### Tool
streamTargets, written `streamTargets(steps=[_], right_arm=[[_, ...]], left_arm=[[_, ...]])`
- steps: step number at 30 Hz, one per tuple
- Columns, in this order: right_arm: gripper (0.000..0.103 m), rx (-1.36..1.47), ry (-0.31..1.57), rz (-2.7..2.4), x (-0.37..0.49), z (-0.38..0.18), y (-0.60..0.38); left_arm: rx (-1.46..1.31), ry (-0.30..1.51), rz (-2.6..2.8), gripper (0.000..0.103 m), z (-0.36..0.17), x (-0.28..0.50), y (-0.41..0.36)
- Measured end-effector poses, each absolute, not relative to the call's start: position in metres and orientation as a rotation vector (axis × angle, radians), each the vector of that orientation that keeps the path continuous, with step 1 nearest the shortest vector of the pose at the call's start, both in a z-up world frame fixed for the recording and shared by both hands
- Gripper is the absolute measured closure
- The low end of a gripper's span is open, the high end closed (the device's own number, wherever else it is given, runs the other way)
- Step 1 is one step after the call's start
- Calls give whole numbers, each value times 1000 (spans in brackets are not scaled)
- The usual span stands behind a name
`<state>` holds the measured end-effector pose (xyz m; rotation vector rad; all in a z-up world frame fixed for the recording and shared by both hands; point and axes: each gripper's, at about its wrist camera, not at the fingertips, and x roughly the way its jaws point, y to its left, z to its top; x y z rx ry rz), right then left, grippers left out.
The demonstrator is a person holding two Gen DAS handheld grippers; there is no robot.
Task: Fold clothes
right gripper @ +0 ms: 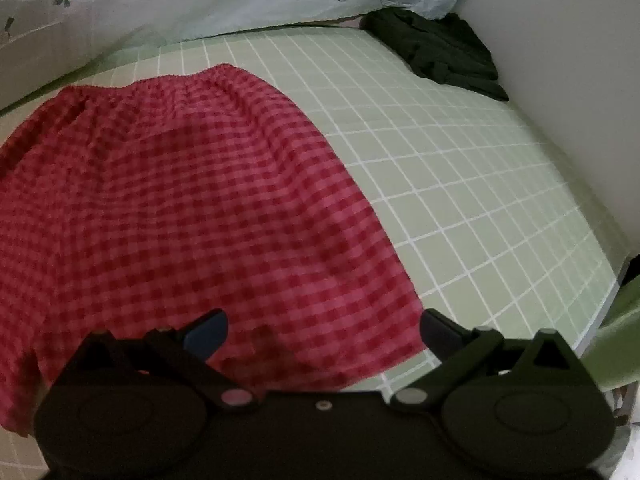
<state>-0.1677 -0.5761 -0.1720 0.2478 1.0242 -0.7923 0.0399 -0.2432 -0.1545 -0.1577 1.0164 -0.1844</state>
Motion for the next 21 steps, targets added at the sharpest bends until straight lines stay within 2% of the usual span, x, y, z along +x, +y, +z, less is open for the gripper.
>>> streamTargets(steps=[11,19,20,21], right_arm=[[0,289,965,-783,-198,-171,-623],[0,314,942,-767,-249,-167,-677],[0,320,946,-765,-256,-169,-683],[0,326,950,-764,-263,-170,-689]], left_arm=[[-112,907,-366,97,-109,-18,-361],[-10,1015,-567,96,-124,-96,-480],[20,1037,-574,91,-129,-106,-492],[51,1059,-581,90,-135,-117,-504]])
